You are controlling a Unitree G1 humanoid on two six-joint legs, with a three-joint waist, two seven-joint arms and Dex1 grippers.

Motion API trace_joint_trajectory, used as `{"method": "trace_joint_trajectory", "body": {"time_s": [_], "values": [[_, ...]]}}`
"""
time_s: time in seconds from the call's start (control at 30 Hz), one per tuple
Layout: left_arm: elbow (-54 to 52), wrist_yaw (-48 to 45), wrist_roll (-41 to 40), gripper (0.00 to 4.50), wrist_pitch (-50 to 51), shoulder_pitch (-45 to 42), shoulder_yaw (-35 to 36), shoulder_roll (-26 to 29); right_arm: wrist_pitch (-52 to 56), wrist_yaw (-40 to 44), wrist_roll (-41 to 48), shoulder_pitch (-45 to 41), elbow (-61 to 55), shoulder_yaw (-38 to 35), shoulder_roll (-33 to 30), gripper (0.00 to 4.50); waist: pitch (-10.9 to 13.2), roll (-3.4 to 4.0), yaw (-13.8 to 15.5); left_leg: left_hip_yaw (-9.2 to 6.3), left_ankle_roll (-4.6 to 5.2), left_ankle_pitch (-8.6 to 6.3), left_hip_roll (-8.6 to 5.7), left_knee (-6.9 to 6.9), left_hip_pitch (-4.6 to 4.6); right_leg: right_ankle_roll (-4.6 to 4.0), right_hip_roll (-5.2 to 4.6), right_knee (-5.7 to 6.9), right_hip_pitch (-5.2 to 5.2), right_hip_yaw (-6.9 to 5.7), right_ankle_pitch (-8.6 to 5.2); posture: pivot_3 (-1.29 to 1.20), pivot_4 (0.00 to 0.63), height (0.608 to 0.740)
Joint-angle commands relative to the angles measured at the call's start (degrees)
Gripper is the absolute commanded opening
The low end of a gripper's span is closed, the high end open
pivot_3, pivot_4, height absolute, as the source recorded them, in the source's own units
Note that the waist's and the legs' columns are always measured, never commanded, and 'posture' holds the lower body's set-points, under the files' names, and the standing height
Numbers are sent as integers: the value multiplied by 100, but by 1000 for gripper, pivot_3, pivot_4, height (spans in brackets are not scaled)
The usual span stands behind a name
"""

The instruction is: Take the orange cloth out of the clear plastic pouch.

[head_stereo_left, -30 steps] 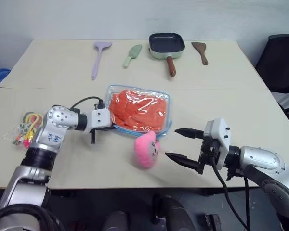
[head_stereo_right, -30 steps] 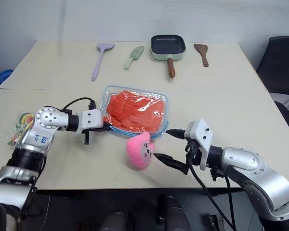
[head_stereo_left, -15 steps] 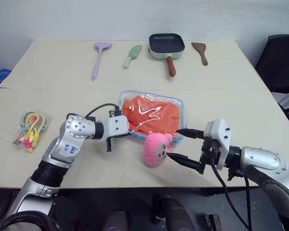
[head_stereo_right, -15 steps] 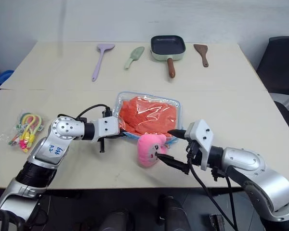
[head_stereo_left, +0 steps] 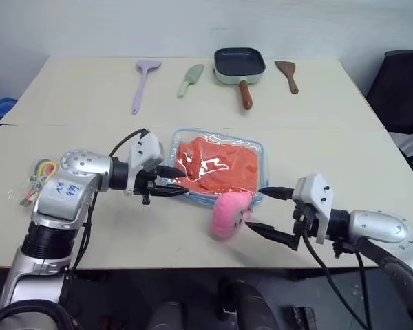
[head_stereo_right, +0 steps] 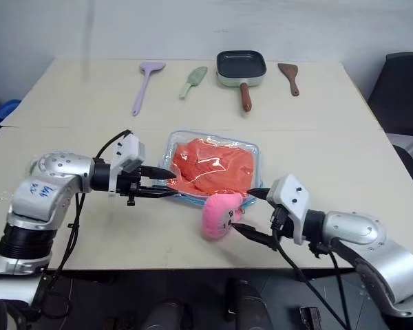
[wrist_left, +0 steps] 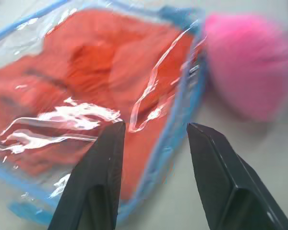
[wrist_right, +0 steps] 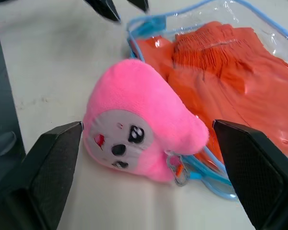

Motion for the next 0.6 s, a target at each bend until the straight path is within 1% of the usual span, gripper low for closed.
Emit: {"method": "trace_joint_trajectory", "body": {"time_s": [0.03,0.1,0.2,0.33,0.47,0.6], "values": [[-67,60,-140,2169,620,-284,-573,-55,-326,235,-279,-107,153,35,-134,4500,0,0,6,-1,0,0,-1,1,1,0,1,-5,3,1,0,0,150,740],[46,133,-25,2169,583,-446,-888,-162,-381,303,-353,-187,240,61,-141,4500,0,0,-4,0,0,0,-9,1,2,1,5,-11,3,8,0,0,150,740],[149,219,-155,2169,775,-659,-1075,-387,-399,344,-409,-247,271,91,-99,4500,0,0,-13,0,-3,1,-8,2,0,0,9,-6,1,8,0,0,150,740],[426,591,391,2169,437,-817,-1705,-620,-406,282,-497,-173,108,154,-54,4500,0,1,-8,1,-7,2,-7,1,3,-1,10,0,2,10,0,0,150,740],[504,735,487,2169,394,-864,-1824,-739,-352,185,-464,-79,-67,91,6,4500,0,0,-10,0,-7,2,-5,3,2,-1,8,-6,1,11,0,0,150,740],[492,848,478,2169,366,-734,-1846,-876,-368,125,-498,13,-165,68,21,4500,0,1,-6,0,-7,3,-2,5,2,0,5,-6,1,10,0,0,150,740]]}}
